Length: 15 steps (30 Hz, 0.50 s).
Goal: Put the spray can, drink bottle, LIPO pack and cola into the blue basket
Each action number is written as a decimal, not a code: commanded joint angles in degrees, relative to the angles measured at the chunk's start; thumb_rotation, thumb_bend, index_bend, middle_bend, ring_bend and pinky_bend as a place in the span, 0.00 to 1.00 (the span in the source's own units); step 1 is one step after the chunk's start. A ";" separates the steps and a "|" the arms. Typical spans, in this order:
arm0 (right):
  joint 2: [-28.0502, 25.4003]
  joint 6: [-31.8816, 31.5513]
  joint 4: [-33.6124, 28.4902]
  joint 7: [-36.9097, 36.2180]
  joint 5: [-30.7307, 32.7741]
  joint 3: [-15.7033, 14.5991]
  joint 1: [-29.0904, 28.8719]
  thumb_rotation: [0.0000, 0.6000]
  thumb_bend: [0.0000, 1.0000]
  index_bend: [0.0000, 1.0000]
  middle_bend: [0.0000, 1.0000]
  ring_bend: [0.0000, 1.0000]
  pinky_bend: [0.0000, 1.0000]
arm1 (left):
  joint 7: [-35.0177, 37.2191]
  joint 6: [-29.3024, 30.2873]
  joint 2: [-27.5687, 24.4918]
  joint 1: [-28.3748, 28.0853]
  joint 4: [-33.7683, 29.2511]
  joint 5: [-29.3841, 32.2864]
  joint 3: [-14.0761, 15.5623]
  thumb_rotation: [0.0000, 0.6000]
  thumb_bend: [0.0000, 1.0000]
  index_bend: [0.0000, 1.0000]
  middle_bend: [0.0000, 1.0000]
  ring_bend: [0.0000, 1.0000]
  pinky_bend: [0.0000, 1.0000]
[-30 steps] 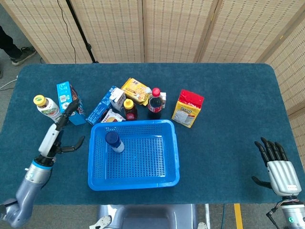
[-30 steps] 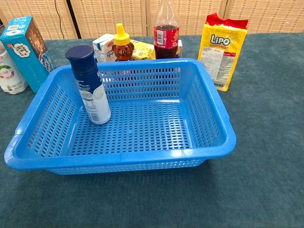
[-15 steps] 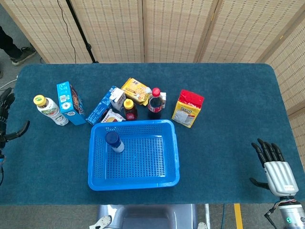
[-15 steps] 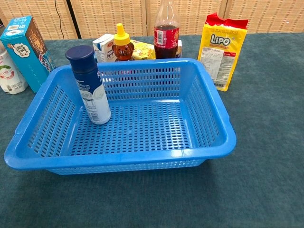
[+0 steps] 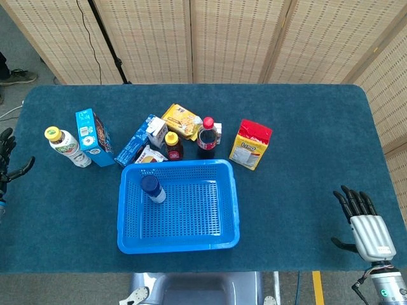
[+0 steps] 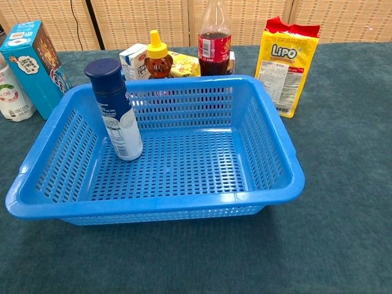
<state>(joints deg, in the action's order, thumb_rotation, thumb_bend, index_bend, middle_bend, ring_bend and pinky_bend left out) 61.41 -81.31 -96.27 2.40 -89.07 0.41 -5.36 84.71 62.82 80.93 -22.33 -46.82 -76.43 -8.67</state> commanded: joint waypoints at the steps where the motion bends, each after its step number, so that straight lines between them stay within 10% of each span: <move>1: -0.03 0.01 0.01 -0.06 0.03 0.01 -0.01 1.00 0.00 0.00 0.00 0.00 0.00 | 1.55 -2.61 1.33 -2.22 1.94 -0.15 -1.15 0.83 0.27 0.00 0.00 0.00 0.00; 15: -0.57 0.06 -0.15 -0.96 0.48 0.07 0.08 1.00 0.00 0.00 0.00 0.00 0.00 | -1.50 -7.33 3.88 -6.92 0.93 -1.56 -2.12 0.84 0.27 0.00 0.00 0.00 0.00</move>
<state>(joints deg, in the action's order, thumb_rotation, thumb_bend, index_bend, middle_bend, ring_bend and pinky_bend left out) 60.86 -81.27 -96.43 1.46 -88.60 0.48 -5.27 83.52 55.96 84.41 -28.86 -45.84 -78.03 -10.68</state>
